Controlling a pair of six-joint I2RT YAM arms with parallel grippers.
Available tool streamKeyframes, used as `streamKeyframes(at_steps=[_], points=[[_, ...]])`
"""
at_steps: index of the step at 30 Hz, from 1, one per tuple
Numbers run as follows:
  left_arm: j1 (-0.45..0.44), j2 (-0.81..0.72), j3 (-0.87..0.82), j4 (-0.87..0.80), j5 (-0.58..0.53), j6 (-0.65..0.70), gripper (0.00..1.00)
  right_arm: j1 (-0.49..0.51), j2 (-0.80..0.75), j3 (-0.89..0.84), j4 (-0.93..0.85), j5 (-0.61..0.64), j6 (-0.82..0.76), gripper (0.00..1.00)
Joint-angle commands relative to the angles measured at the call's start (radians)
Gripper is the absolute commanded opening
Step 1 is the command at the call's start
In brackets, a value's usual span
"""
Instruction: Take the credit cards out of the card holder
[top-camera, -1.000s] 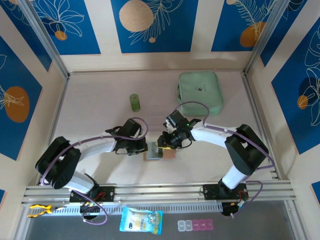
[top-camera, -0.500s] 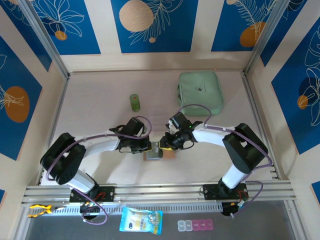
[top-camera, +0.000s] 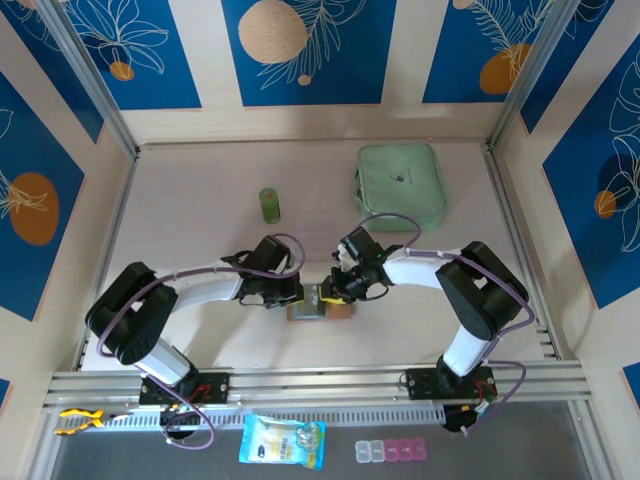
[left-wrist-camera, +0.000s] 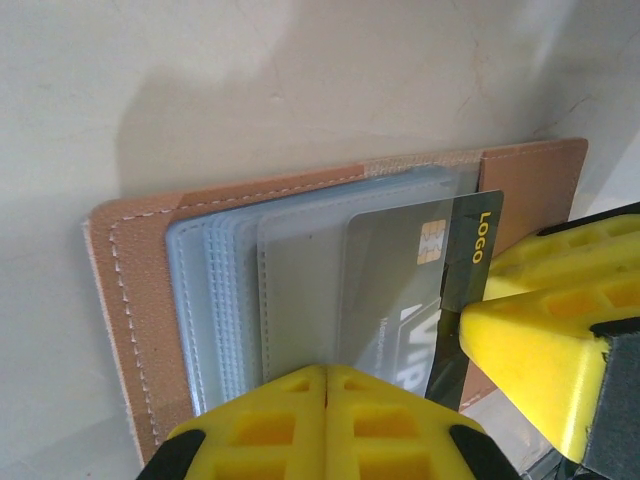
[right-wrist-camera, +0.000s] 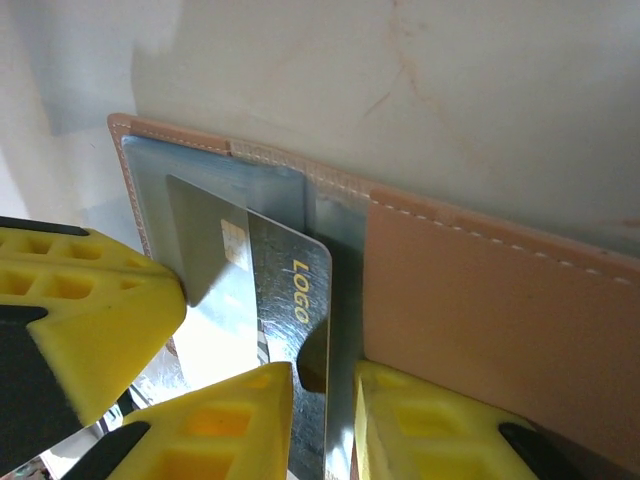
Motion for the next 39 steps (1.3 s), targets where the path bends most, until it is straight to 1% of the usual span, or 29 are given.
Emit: streamKeyframes(at_steps=[1,11,20,21,22,23,29,33,39], points=[[-0.010,0.022,-0.007,-0.037,-0.013,0.007,0.00,-0.009,0.007,-0.024,0.043,-0.063,0.026,0.23],[-0.010,0.033,-0.012,-0.036,-0.011,0.009,0.00,-0.033,0.005,-0.063,0.136,-0.137,0.061,0.19],[-0.010,0.026,-0.026,-0.023,-0.010,-0.003,0.00,-0.049,-0.017,-0.083,0.130,-0.131,0.047,0.12],[-0.010,0.025,-0.026,-0.021,-0.009,-0.003,0.00,-0.052,-0.021,-0.083,0.125,-0.129,0.043,0.11],[-0.010,0.024,-0.028,-0.021,-0.007,-0.004,0.00,-0.055,-0.024,-0.085,0.120,-0.127,0.040,0.08],[-0.010,0.022,-0.030,-0.021,-0.009,-0.005,0.00,-0.058,-0.027,-0.086,0.115,-0.126,0.037,0.07],[-0.010,0.010,-0.034,-0.025,-0.011,-0.007,0.00,-0.081,-0.058,-0.090,0.067,-0.126,-0.003,0.06],[-0.010,0.011,-0.032,-0.026,-0.007,-0.009,0.00,-0.090,-0.079,-0.064,-0.023,-0.111,-0.067,0.05],[-0.010,-0.004,-0.036,-0.030,-0.008,-0.010,0.00,-0.114,-0.157,-0.028,-0.129,-0.086,-0.162,0.04]])
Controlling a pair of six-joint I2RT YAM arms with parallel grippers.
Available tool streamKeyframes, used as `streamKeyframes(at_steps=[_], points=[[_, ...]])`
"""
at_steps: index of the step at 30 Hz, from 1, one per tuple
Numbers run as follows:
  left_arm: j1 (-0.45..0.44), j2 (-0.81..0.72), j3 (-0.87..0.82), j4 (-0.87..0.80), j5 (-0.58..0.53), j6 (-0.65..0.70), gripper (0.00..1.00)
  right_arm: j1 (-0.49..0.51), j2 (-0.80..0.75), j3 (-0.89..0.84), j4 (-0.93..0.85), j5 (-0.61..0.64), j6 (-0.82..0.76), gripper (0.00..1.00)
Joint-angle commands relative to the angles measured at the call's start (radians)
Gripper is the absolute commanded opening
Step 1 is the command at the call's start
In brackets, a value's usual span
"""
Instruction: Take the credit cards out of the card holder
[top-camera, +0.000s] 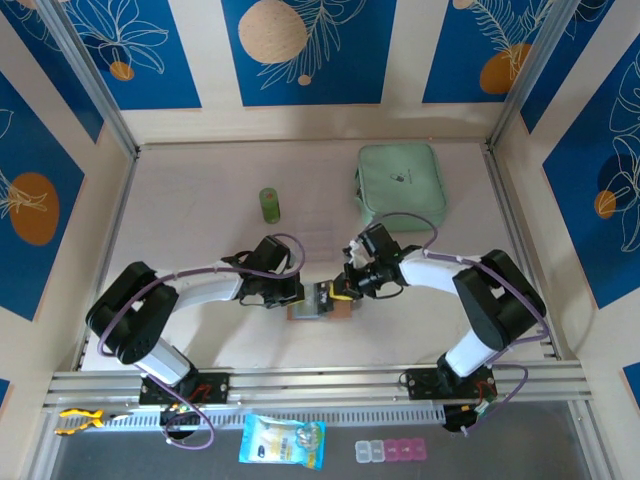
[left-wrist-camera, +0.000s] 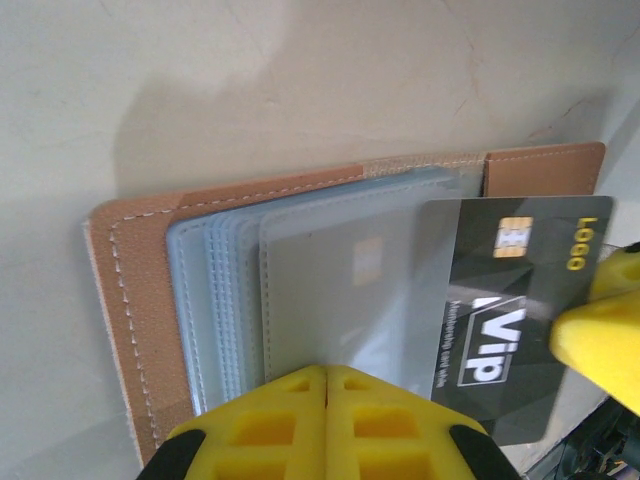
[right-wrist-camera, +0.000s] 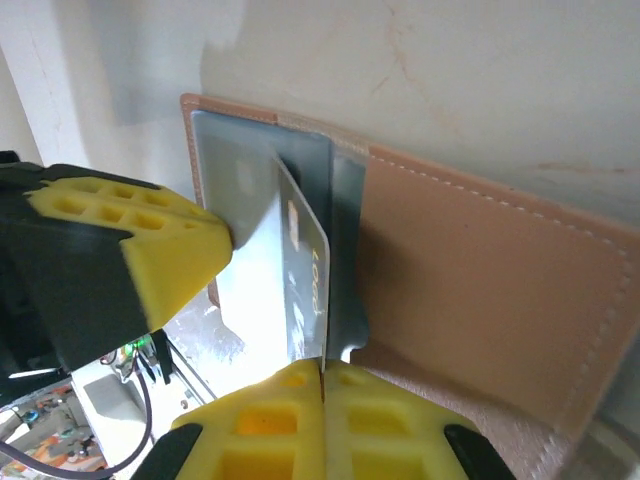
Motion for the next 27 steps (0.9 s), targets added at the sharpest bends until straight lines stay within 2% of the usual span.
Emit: streamKeyframes(at_steps=[1,7,12,18,23,27], points=[[-0.010,-0.010,-0.033,-0.046,-0.010,-0.010,0.00,-0.011,-0.059,0.040,-0.120,0.020,-0.098,0.04],[-0.009,-0.009,-0.039,-0.026,-0.001,-0.018,0.00,-0.013,-0.085,0.143,-0.265,0.019,-0.279,0.04],[-0.010,-0.024,-0.046,-0.021,-0.004,-0.026,0.00,-0.010,-0.090,0.235,-0.369,0.101,-0.455,0.02],[-0.007,-0.053,-0.038,-0.008,-0.005,-0.022,0.00,-0.018,-0.070,0.358,-0.455,0.173,-0.746,0.00],[0.002,-0.102,-0.041,-0.025,-0.025,-0.017,0.03,-0.016,0.013,0.521,-0.600,0.203,-1.083,0.00],[0.020,-0.165,-0.064,-0.048,-0.061,-0.007,0.05,-0.018,0.087,0.644,-0.670,0.261,-1.264,0.00]])
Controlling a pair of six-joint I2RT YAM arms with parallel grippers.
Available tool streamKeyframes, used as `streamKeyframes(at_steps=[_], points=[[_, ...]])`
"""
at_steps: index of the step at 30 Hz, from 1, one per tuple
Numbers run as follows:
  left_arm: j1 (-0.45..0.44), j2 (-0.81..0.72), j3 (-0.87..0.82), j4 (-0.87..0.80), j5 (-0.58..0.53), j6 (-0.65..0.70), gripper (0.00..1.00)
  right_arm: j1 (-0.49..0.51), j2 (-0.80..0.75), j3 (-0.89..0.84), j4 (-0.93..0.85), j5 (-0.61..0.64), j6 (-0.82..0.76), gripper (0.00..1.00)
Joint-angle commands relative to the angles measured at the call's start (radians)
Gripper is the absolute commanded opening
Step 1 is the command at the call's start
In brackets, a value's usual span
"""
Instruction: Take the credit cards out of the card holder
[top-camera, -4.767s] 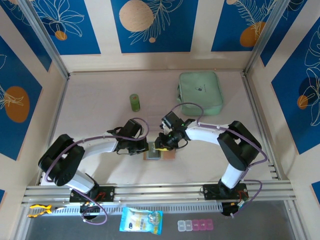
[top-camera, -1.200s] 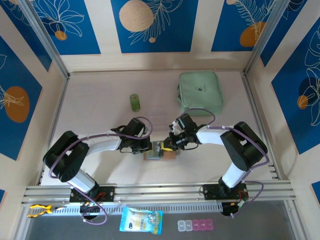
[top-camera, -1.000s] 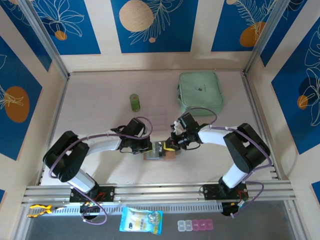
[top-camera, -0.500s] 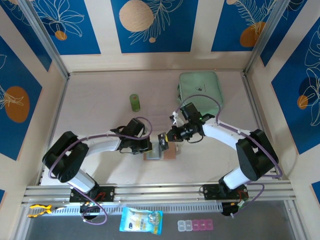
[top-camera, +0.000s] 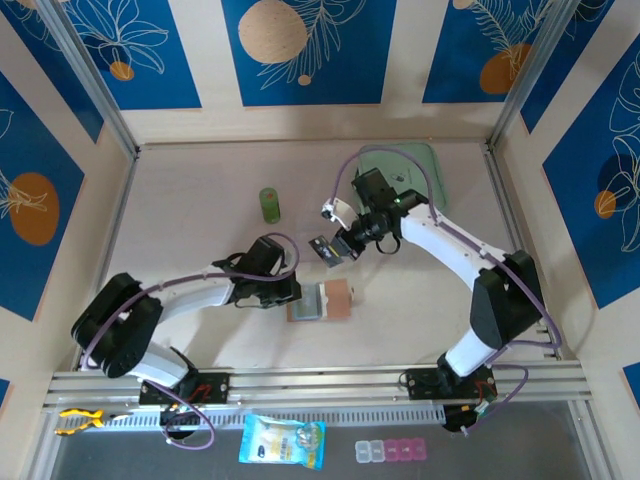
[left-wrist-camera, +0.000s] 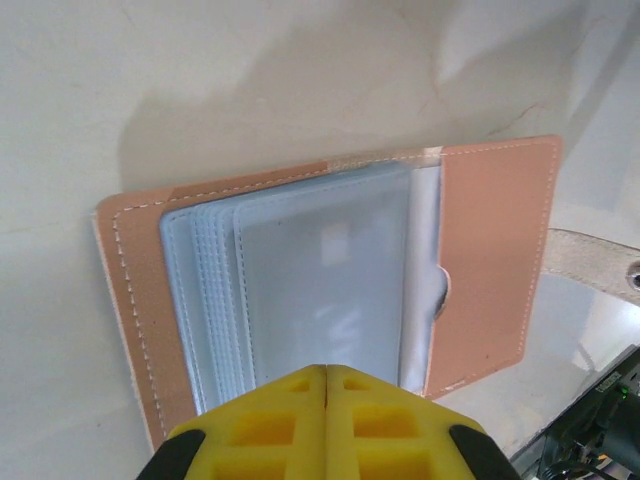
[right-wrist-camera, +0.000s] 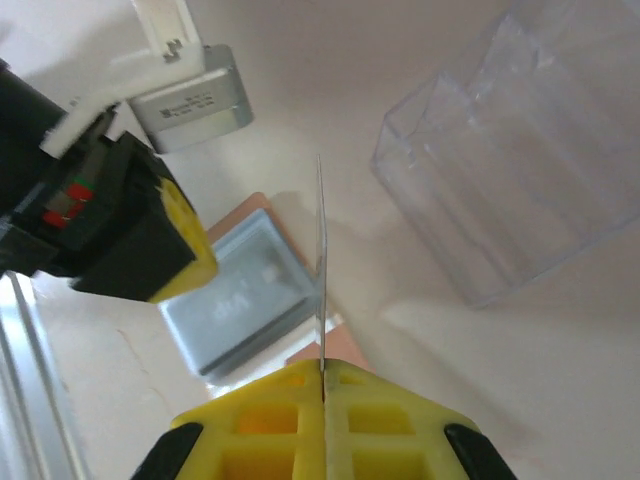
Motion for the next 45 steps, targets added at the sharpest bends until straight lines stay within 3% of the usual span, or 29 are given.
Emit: streamKeyframes(at_steps=[1,10,19,28,43,45], points=[[0.020,-0.071,-0.036,-0.044,-0.044,0.008,0.05,-0.003,0.079,0.111,-0.146,0.055,-0.268,0.00],[0.100,-0.218,-0.126,-0.091,-0.049,0.012,0.06,-0.003,0.346,0.488,-0.352,0.104,-0.441,0.00],[0.184,-0.326,-0.194,-0.137,-0.035,0.032,0.08,0.014,0.570,0.734,-0.513,0.148,-0.520,0.00],[0.237,-0.319,-0.206,-0.132,0.001,0.054,0.09,0.031,0.663,0.791,-0.581,0.115,-0.562,0.00],[0.249,-0.290,-0.208,-0.109,0.021,0.053,0.09,0.057,0.755,0.797,-0.625,0.067,-0.578,0.00],[0.249,-0.289,-0.206,-0.109,0.021,0.053,0.09,0.056,0.755,0.798,-0.625,0.061,-0.577,0.05]])
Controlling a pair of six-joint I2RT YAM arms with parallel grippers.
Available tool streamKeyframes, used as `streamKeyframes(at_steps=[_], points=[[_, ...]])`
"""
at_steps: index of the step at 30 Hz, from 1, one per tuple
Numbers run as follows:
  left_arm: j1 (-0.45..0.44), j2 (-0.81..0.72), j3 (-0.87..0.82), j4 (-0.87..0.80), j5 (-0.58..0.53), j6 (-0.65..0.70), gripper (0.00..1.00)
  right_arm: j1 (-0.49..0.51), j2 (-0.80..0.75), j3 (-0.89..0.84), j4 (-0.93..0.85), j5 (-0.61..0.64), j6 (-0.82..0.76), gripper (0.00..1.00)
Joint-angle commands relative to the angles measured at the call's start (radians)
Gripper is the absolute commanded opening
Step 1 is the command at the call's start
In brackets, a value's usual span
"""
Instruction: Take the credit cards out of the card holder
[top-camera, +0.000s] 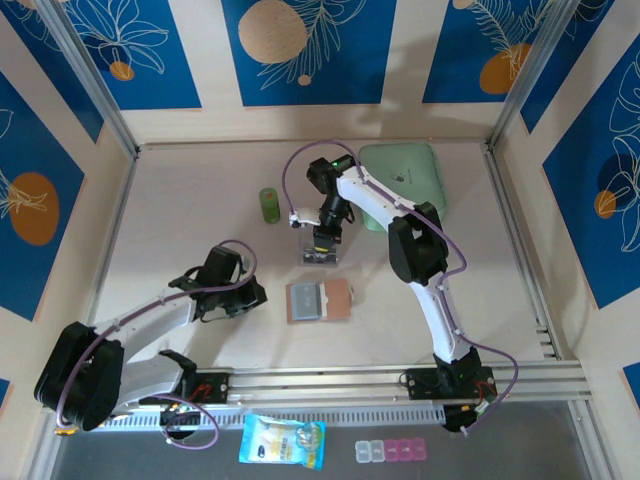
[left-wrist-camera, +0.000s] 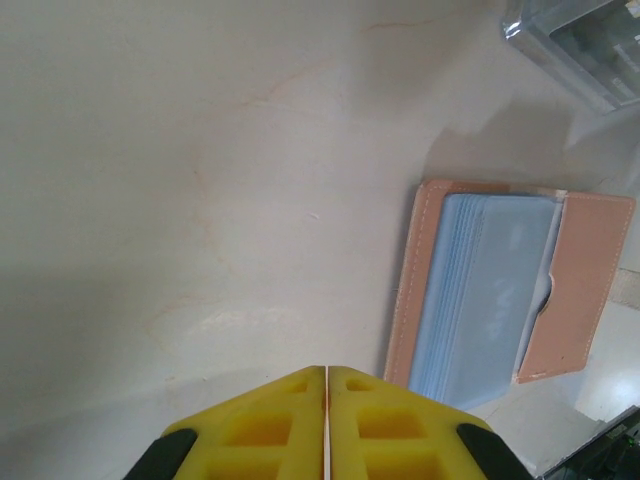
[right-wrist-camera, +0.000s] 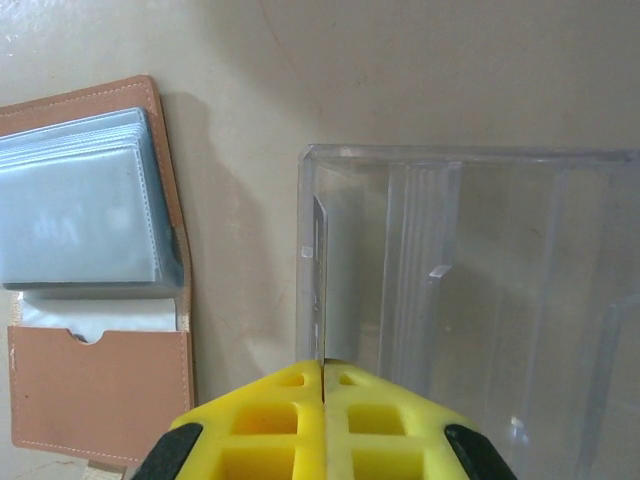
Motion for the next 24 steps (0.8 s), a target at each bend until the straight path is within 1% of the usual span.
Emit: streamKeyframes(at_steps=[1,4,7,11,17,20,24], points=[[0.012,0.004,0.003,-0.005,0.019,0.013,0.09,0.008,0.036,0.024,-0.048,-0.038,-0.013,0.08],[0.013,0.005,0.005,-0.004,0.020,0.010,0.09,-0.003,0.024,0.046,-0.050,-0.052,0.004,0.16],[0.013,0.007,0.009,-0.002,0.021,0.010,0.09,-0.012,-0.010,0.064,-0.048,-0.067,0.021,0.21],[0.011,0.027,0.022,0.013,0.034,0.012,0.10,-0.024,-0.085,0.051,-0.009,-0.093,0.062,0.24],[0.004,0.098,0.043,0.071,0.077,0.001,0.10,-0.031,-0.249,-0.128,0.174,-0.115,0.196,0.23],[-0.015,0.127,0.059,0.094,0.085,-0.005,0.10,-0.031,-0.323,-0.232,0.269,-0.146,0.310,0.21],[-0.043,0.162,0.086,0.123,0.082,-0.009,0.09,-0.022,-0.417,-0.381,0.412,-0.174,0.533,0.19]])
